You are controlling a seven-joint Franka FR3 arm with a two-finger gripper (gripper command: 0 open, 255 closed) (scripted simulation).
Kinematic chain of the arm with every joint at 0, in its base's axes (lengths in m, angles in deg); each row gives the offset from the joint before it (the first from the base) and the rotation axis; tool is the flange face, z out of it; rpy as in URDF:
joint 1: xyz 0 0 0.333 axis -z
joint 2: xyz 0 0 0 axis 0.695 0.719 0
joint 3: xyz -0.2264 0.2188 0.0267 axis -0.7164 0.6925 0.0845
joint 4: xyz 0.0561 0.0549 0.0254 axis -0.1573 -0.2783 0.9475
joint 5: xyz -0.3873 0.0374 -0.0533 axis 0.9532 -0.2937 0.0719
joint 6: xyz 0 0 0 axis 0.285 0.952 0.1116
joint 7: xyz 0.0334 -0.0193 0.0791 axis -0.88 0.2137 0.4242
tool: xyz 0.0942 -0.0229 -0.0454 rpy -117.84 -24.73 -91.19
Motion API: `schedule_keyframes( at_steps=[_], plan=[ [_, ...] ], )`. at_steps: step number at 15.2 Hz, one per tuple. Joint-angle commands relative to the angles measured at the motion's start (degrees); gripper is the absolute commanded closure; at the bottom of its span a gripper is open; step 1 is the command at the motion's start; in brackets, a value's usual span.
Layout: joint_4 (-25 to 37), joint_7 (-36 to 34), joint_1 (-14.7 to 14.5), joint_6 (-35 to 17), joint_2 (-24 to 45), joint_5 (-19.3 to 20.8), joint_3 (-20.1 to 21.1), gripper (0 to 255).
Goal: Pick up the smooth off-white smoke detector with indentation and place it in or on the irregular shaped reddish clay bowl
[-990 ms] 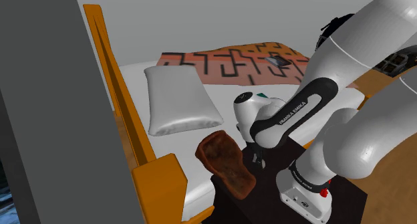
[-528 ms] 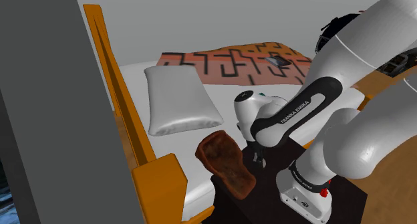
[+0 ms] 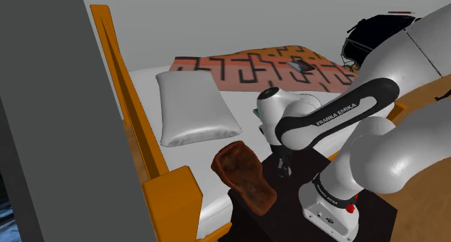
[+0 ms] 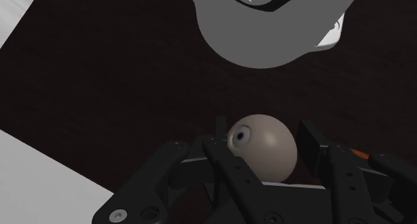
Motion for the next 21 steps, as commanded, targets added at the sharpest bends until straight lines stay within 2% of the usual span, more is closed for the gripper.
schedule_keyframes(
  at_steps=[1, 11, 21],
  plan=[
    [0.43, 0.20, -0.12, 2.63, -2.14, -0.08, -0.16, 255],
    [3.04, 0.98, -0.63, 15.60, -12.54, -0.13, -1.05, 255],
    [7.43, 1.47, -0.74, 26.92, -19.48, 0.34, -1.88, 255]
  ],
)
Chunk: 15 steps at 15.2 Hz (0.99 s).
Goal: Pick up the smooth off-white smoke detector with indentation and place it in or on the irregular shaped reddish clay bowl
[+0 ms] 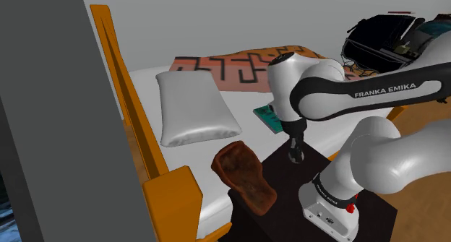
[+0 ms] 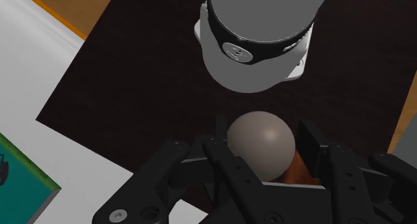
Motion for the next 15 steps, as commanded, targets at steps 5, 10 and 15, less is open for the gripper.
schedule_keyframes(
  at_steps=[5, 10, 15],
  plan=[
    [6.84, -2.44, -1.05, 0.16, 6.73, -2.05, 2.01, 255],
    [16.86, -6.40, -1.97, -1.68, 18.50, -4.00, 5.06, 255],
    [27.75, -10.44, -2.56, -1.69, 29.29, -4.36, 7.47, 255]
  ],
)
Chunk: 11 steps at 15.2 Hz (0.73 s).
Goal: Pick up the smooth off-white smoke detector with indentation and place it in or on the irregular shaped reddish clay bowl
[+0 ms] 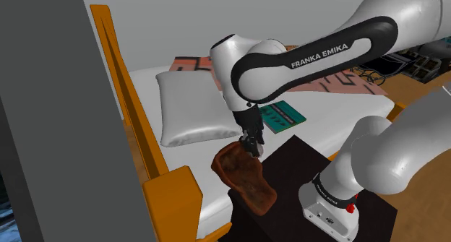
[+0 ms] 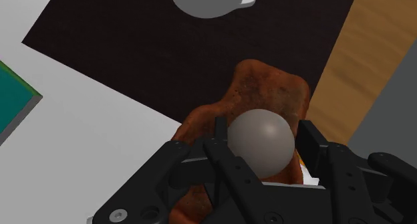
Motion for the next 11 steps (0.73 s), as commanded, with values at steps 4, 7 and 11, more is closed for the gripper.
schedule_keyframes(
  at_steps=[4, 7, 11],
  plan=[
    [0.98, -0.88, -0.03, -3.15, 4.17, 0.25, 0.57, 255],
    [-0.05, -1.00, -0.03, -5.70, 5.72, 0.42, 0.73, 255],
    [-1.23, -1.21, -0.01, -9.12, 8.00, 0.71, 0.92, 255]
  ],
)
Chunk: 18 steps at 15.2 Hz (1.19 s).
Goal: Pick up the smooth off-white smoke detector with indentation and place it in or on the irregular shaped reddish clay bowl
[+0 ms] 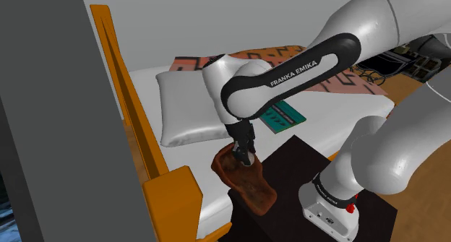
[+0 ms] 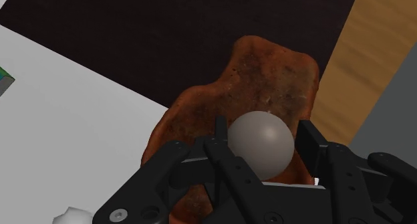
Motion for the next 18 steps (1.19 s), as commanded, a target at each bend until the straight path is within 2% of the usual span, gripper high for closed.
schedule_keyframes(
  at_steps=[1, 4, 12, 13, 18],
  plan=[
    [-0.76, 0.02, 0.06, -1.80, 1.03, 0.21, 0.02, 255],
    [-1.57, -0.22, 0.08, -4.76, 3.22, 0.56, 0.13, 255],
    [-1.57, -0.22, 0.08, -4.75, 3.22, 0.56, 0.13, 255],
    [-1.57, -0.22, 0.08, -4.75, 3.22, 0.56, 0.13, 0],
    [-1.57, -0.22, 0.08, -4.75, 3.22, 0.56, 0.13, 0]
  ],
)
